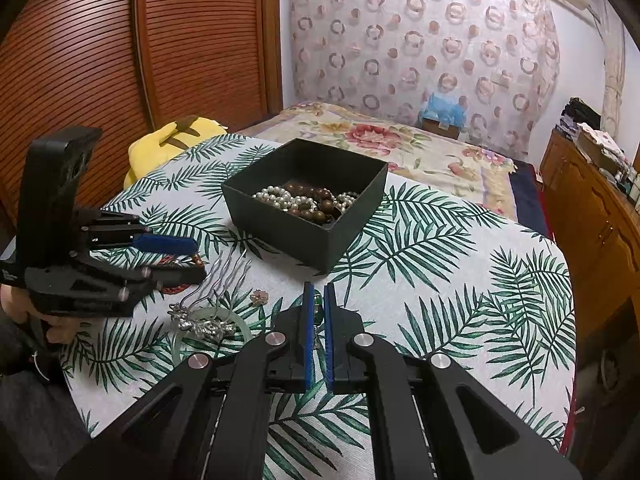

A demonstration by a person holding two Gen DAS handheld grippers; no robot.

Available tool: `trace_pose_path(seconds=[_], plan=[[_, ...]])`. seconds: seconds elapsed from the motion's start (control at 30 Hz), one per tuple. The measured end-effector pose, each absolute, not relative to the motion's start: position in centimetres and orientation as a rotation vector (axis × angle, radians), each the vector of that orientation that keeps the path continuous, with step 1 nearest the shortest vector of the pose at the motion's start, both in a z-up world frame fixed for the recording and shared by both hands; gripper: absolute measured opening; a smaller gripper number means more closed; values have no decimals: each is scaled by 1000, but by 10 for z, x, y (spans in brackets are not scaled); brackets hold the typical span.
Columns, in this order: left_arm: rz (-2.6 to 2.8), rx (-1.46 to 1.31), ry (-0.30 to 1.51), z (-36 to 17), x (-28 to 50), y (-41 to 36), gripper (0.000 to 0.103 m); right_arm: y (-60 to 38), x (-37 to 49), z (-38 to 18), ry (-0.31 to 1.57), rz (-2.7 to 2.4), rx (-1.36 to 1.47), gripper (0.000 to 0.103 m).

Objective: Organize jewelry
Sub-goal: 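Grasp the silver hair comb with the left tool while the right tool carries the chain over the box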

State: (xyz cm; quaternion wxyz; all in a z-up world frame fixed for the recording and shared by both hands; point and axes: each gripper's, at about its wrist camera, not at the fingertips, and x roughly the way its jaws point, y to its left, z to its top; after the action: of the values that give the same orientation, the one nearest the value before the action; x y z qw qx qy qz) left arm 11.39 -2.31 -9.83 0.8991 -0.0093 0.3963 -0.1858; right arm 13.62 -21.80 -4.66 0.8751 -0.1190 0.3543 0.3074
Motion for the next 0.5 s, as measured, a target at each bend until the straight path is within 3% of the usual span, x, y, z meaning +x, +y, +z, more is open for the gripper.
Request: trace_pose_path(seconds=[0.23,0.5], plan=[[-390,34,883,-111,114,-52,72,-222,135,-47,735,641,-237,5],[-364,91,894,-122,113,-62,72,-225,135,-48,737,640,-234,5]])
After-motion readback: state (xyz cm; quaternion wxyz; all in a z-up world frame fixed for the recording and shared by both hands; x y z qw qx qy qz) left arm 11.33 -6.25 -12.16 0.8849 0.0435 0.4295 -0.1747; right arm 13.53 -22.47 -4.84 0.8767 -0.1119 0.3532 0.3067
